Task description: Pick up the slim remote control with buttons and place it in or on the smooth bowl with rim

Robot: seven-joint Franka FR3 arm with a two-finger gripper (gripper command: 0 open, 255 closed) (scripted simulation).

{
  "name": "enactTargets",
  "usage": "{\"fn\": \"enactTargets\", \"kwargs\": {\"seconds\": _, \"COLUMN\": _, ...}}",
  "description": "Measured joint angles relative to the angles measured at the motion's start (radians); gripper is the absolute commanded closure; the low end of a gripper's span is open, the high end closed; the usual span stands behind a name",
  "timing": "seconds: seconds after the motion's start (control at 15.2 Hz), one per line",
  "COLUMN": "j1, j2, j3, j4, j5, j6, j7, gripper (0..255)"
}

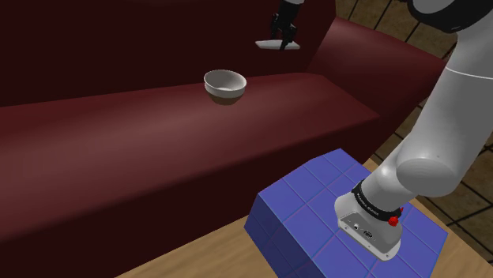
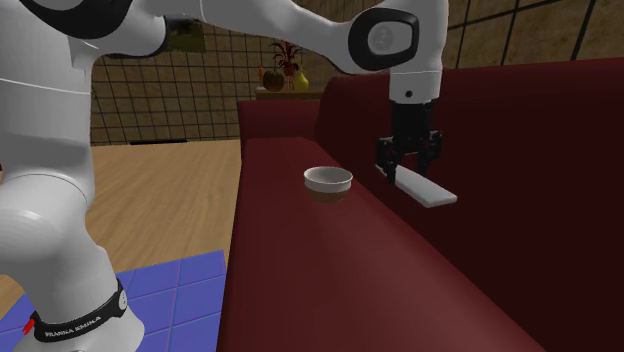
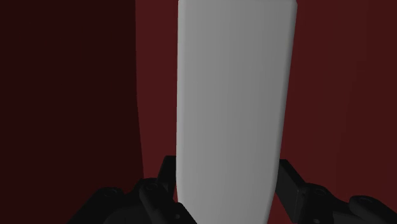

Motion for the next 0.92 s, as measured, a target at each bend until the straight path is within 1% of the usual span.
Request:
{"fn": "enactTargets", "kwargs": {"seconds": 0.13, "j1": 0.019, "j2": -0.016, "j3": 0.007, "j4": -0.013, "j5": -0.009, "j6": -0.001, "j7": 0.028, "gripper": 255}}
{"fn": "enactTargets", "kwargs": {"seconds": 0.4, "j1": 0.080, "j2": -0.064, "j3": 0.034, "j4": -0.075, "j5": -0.038, "j6": 0.018, "j7": 0.118, "gripper": 255}}
{"fn": "enactTargets", "kwargs": {"seconds": 0.53, "j1": 0.109, "j2": -0.078, "j3": 0.050, "j4": -0.087, "j5": -0.049, "j6": 0.019, "j7": 0.165, "gripper": 255}}
{"fn": "enactTargets", "kwargs": {"seconds": 0.66, "j1": 0.141, "j2": -0.106, "j3": 0.067, "j4": -0.128, "j5": -0.065, "j6": 0.034, "j7": 0.217, "gripper": 255}}
{"fn": "enactTargets", "kwargs": {"seconds": 0.92, "j1": 0.197, "j2": -0.127, "j3": 0.103, "j4": -0.146, "j5": -0.084, "j6": 0.034, "j7": 0.313, "gripper": 255}}
